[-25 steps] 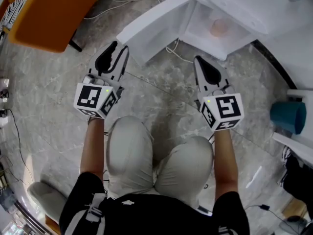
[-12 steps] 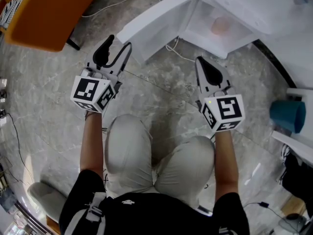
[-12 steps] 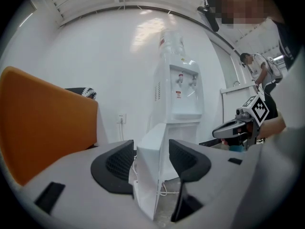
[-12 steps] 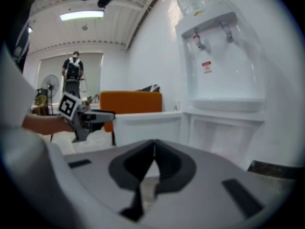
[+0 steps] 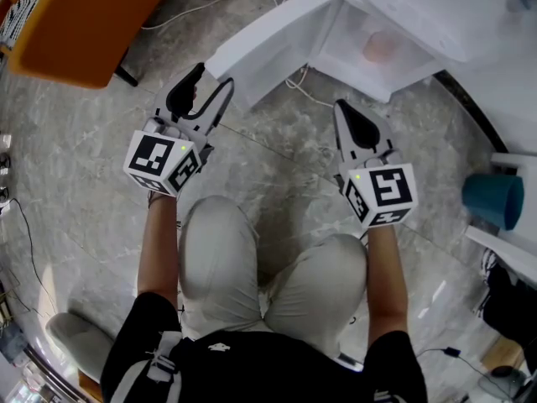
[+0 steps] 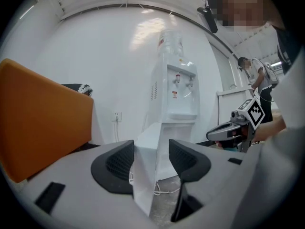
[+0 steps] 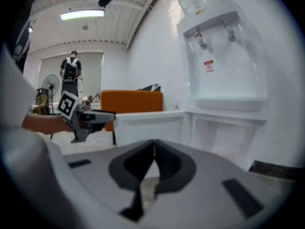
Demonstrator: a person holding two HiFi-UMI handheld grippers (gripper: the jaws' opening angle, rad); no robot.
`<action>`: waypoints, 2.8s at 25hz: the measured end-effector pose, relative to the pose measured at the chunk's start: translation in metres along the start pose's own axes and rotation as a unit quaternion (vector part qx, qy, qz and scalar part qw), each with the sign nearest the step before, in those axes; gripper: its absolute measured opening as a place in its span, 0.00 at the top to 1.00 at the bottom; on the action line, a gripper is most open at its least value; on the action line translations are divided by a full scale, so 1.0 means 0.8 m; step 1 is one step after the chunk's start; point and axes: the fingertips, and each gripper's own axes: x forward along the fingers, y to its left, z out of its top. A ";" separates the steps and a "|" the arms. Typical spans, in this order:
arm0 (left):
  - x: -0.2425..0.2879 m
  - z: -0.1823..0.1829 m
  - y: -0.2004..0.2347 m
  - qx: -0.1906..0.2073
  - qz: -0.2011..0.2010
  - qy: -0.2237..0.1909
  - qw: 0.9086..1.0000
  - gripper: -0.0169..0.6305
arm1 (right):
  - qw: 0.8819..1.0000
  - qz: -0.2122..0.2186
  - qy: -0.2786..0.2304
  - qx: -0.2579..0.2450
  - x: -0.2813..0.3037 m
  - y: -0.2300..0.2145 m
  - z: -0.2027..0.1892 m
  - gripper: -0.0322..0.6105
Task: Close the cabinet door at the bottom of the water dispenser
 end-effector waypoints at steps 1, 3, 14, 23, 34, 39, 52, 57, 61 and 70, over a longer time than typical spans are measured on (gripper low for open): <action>-0.001 0.000 -0.003 0.001 -0.005 0.002 1.000 0.62 | 1.000 0.000 0.000 0.000 0.000 0.000 0.000 0.90; -0.003 0.000 -0.011 0.002 -0.017 0.009 1.000 0.62 | 1.000 0.000 -0.002 0.001 0.000 0.000 0.001 0.90; -0.002 -0.007 -0.088 0.029 -0.129 0.042 0.990 0.68 | 1.000 -0.010 -0.009 0.016 -0.008 -0.009 -0.003 0.90; 0.010 -0.009 -0.150 0.033 -0.195 0.038 0.980 0.65 | 0.999 -0.037 -0.006 0.024 -0.034 -0.035 -0.012 0.90; 0.039 -0.012 -0.238 0.046 -0.264 0.043 0.963 0.75 | 0.997 -0.067 -0.004 0.031 -0.065 -0.064 -0.027 0.90; 0.055 -0.012 -0.264 0.047 -0.289 0.040 0.955 0.77 | 0.996 -0.087 0.001 0.035 -0.080 -0.083 -0.036 0.90; 0.105 -0.011 -0.328 0.056 -0.335 0.046 0.939 0.82 | 0.988 -0.150 0.010 0.042 -0.136 -0.130 -0.055 0.90; 0.126 -0.009 -0.346 0.062 -0.340 0.040 0.938 0.82 | 0.985 -0.169 0.009 0.040 -0.151 -0.144 -0.056 0.90; 0.142 -0.006 -0.360 0.075 -0.350 0.033 0.933 0.82 | 0.982 -0.181 0.012 0.044 -0.160 -0.152 -0.064 0.90; 0.183 -0.001 -0.380 0.074 -0.357 0.022 0.931 0.83 | 0.979 -0.196 0.011 0.057 -0.173 -0.171 -0.074 0.90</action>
